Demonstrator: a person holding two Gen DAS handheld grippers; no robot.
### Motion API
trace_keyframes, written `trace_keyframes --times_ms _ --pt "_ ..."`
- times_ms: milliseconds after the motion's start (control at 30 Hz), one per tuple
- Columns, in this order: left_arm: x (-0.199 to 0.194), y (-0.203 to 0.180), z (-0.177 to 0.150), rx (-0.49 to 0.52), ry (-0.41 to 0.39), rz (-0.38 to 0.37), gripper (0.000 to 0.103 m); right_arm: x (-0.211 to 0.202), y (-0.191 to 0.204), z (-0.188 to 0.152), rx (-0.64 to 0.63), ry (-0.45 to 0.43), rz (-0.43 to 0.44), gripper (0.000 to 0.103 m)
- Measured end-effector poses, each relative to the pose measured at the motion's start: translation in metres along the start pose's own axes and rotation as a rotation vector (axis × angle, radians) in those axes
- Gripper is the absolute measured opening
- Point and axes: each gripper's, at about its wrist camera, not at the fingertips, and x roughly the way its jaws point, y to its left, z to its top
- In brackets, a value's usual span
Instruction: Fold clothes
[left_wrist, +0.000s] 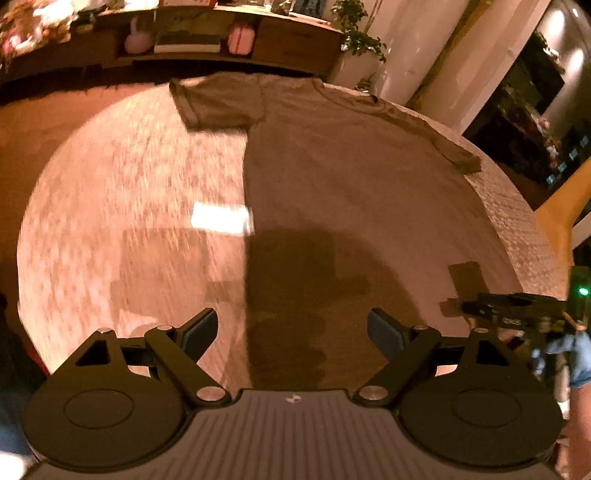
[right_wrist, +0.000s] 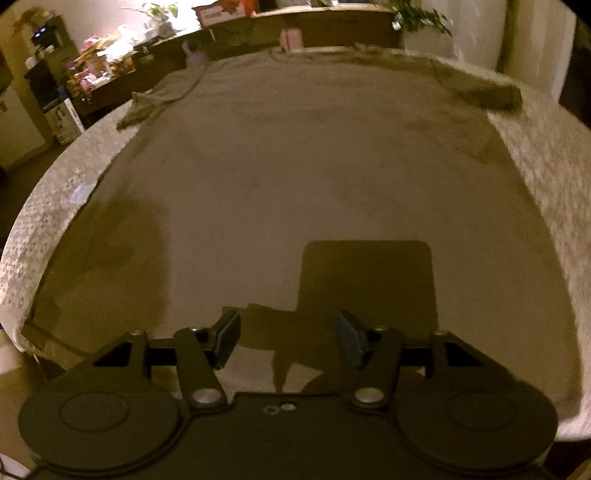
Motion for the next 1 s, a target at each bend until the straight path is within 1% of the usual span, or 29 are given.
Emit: trace_keyframes --times_ms 33,100,167,333,433,533,600,633,667,700,800,933,1000 --pt "0.004 0.003 0.014 0.014 -0.001 0.008 0.089 0.000 -0.002 0.007 -0.005 -0.004 0.000 0.103" --pt "0.016 0.014 0.051 0.028 0.005 0.051 0.089 0.004 -0.008 0.020 -0.010 -0.002 -0.001 0.103" --pt "0.031 0.027 0.089 0.015 0.022 0.089 0.089 0.013 -0.013 0.034 -0.025 0.017 -0.009 0.103" --pt "0.086 0.061 0.177 -0.075 0.073 0.098 0.089 0.040 -0.027 0.069 -0.077 0.048 -0.063 0.103" --pt "0.130 0.079 0.217 -0.109 0.084 0.160 0.089 0.054 -0.035 0.088 -0.082 0.059 -0.061 0.103" --pt "0.175 0.101 0.245 -0.195 0.123 0.166 0.087 0.063 -0.035 0.110 -0.122 0.054 -0.034 0.103" --pt "0.195 0.111 0.255 -0.233 0.141 0.160 0.082 0.067 -0.027 0.131 -0.184 0.033 0.018 0.103" --pt "0.205 0.115 0.259 -0.249 0.153 0.158 0.077 0.070 -0.021 0.143 -0.218 0.020 0.041 0.103" --pt "0.214 0.120 0.262 -0.272 0.162 0.140 0.071 0.075 -0.015 0.155 -0.251 0.007 0.062 0.103" --pt "0.220 0.123 0.265 -0.291 0.167 0.125 0.070 0.079 -0.008 0.168 -0.285 -0.006 0.083 0.103" --pt "0.234 0.133 0.273 -0.334 0.171 0.106 0.069 0.102 0.020 0.201 -0.359 -0.031 0.114 0.103" --pt "0.245 0.140 0.279 -0.344 0.178 0.112 0.069 0.134 0.057 0.238 -0.410 -0.052 0.167 0.103" --pt "0.249 0.142 0.280 -0.349 0.182 0.111 0.069 0.147 0.077 0.251 -0.438 -0.065 0.186 0.103"
